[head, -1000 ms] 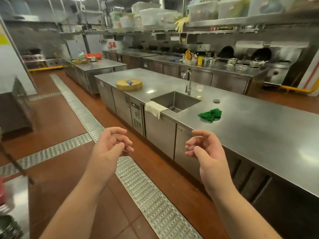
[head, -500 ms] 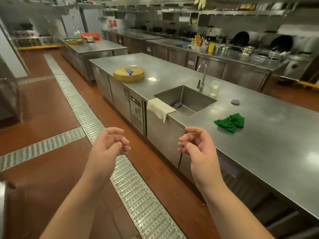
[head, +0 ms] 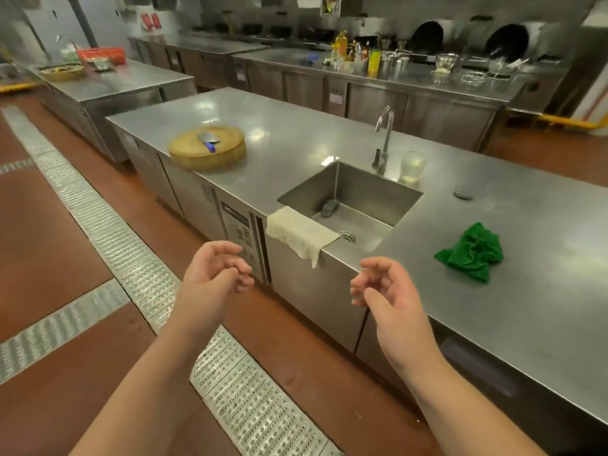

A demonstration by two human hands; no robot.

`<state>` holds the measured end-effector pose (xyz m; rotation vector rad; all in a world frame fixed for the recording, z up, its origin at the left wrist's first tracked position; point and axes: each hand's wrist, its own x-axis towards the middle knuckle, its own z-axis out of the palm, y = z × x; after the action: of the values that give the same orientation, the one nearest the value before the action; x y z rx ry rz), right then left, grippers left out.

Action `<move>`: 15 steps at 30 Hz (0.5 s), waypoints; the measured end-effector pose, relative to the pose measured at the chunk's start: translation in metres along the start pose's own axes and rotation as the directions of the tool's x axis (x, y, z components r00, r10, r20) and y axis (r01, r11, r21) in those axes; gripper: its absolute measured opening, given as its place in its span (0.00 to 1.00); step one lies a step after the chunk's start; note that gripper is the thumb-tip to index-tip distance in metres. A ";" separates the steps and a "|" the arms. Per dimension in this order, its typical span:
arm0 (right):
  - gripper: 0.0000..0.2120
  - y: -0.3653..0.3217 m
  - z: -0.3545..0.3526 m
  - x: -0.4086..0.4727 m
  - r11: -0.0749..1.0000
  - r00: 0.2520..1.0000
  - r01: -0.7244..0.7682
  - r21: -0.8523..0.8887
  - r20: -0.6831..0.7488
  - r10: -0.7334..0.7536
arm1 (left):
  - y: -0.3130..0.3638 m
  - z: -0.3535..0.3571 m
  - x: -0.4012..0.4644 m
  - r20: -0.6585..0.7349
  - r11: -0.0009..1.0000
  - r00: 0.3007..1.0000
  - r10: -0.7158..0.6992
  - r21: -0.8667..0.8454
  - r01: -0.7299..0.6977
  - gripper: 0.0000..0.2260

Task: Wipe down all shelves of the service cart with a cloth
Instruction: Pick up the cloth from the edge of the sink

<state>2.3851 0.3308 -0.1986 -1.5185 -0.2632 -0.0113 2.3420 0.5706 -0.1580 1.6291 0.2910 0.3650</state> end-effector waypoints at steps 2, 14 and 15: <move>0.16 0.021 -0.005 0.038 1.000 0.999 -0.020 -0.008 -0.046 0.019 | -0.013 0.010 0.046 0.022 1.000 1.000 -0.011 0.015 0.011 0.15; 0.19 0.152 0.019 0.303 0.961 0.960 -0.275 -0.011 -0.064 0.274 | -0.088 0.065 0.305 -0.001 0.985 0.988 -0.155 0.081 0.155 0.16; 0.20 0.161 0.021 0.319 0.955 0.952 -0.295 -0.012 -0.085 0.293 | -0.094 0.067 0.321 -0.001 0.983 0.986 -0.166 0.084 0.165 0.16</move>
<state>2.7193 0.4111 -0.2999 -1.5647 0.0315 0.1606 2.6656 0.6466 -0.2361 1.6746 0.4393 0.2238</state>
